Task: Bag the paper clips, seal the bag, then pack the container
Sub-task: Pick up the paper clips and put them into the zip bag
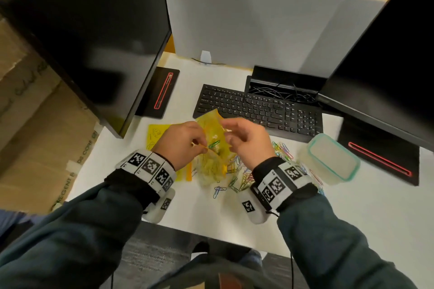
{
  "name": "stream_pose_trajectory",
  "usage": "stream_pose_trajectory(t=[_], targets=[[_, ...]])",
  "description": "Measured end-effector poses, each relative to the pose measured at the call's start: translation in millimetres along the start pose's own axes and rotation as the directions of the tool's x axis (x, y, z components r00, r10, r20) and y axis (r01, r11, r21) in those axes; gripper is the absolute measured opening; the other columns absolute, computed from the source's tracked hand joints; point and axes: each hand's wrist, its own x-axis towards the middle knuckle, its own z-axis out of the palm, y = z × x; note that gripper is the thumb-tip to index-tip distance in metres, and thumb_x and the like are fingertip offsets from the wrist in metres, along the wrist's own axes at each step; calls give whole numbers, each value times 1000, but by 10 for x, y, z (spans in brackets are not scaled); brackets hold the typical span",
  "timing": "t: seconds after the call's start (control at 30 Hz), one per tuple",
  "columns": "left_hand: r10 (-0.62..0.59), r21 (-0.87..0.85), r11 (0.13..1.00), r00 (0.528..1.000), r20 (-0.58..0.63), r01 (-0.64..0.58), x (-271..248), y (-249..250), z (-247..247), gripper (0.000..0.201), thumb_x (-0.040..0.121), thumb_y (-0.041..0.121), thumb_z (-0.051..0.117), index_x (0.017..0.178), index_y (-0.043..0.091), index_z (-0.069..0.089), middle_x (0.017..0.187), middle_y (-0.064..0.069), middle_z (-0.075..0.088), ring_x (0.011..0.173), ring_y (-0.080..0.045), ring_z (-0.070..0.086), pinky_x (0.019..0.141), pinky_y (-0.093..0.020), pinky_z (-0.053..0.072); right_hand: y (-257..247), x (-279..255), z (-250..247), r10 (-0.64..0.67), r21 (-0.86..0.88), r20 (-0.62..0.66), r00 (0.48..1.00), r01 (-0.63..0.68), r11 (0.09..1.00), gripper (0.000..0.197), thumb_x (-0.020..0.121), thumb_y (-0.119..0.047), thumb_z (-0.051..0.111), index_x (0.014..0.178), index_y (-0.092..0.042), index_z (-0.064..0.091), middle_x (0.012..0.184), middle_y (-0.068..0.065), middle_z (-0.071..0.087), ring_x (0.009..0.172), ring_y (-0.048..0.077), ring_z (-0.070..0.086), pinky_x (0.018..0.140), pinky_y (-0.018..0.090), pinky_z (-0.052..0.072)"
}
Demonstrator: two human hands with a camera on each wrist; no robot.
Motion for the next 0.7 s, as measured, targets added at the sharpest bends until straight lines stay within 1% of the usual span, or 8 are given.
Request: stream_pose_trajectory(t=[0.07, 0.13, 0.2, 0.23, 0.3, 0.4, 0.6, 0.7], targets=[[-28, 21, 999, 1000, -14, 28, -8, -34, -52, 6, 68, 11, 76, 71, 9, 72, 90, -4, 68, 84, -20, 64, 80, -33, 52, 5, 25, -57, 38, 104, -115, 993, -26, 994, 36, 86, 5, 48, 91, -26, 64, 95, -4, 67, 79, 15, 67, 66, 33, 59], [-50, 37, 998, 998, -28, 51, -24, -87, -135, 5, 68, 11, 76, 70, 9, 72, 89, -4, 68, 83, -18, 64, 79, -31, 52, 136, 55, -55, 71, -65, -143, 987, -81, 995, 32, 88, 5, 45, 94, -21, 63, 98, 1, 66, 80, 18, 65, 74, 36, 58], [-62, 58, 996, 997, -34, 64, -40, -149, -235, 6, 67, 12, 77, 69, 10, 72, 88, -4, 68, 80, -18, 64, 78, -33, 53, 338, 25, 72, 116, -472, 87, 989, -62, 880, 31, 88, 0, 48, 109, -18, 61, 117, 3, 63, 101, 21, 62, 91, 33, 49], [-67, 71, 995, 997, -35, 69, -48, -179, -282, 6, 67, 12, 77, 69, 10, 71, 87, -4, 68, 79, -18, 63, 79, -34, 53, 438, -3, 182, 154, -607, 255, 955, 34, 794, 35, 88, -5, 51, 120, -19, 56, 130, 3, 56, 114, 22, 56, 97, 33, 44], [-79, 102, 991, 996, -40, 83, -58, -224, -347, 7, 67, 13, 77, 69, 10, 71, 87, -3, 67, 76, -16, 63, 78, -31, 51, 602, -43, 418, 205, -691, 519, 830, 265, 673, 57, 86, -20, 60, 139, -23, 39, 153, 3, 29, 138, 25, 32, 110, 40, 35], [-92, 115, 989, 995, -40, 96, -73, -265, -389, 7, 67, 14, 78, 69, 11, 71, 86, -1, 67, 73, -14, 61, 75, -25, 47, 728, -36, 638, 234, -718, 634, 737, 449, 532, 76, 87, -36, 59, 148, -23, 17, 160, -1, 6, 145, 29, 10, 116, 49, 23], [-115, 100, 988, 993, -17, 116, -123, -340, -403, 7, 67, 15, 78, 69, 13, 71, 87, -2, 68, 75, -14, 61, 77, -31, 52, 861, -102, 525, 125, -675, 703, 700, 602, 427, 42, 94, -16, 46, 136, -15, 42, 147, 7, 35, 130, 30, 37, 102, 42, 42], [-123, 84, 989, 992, 1, 122, -139, -337, -368, 7, 67, 14, 77, 69, 14, 71, 88, -3, 67, 76, -15, 62, 78, -36, 54, 906, -150, 304, 153, -680, 691, 706, 565, 466, 43, 97, -28, 43, 138, -16, 41, 150, 7, 33, 134, 29, 34, 107, 42, 37]])
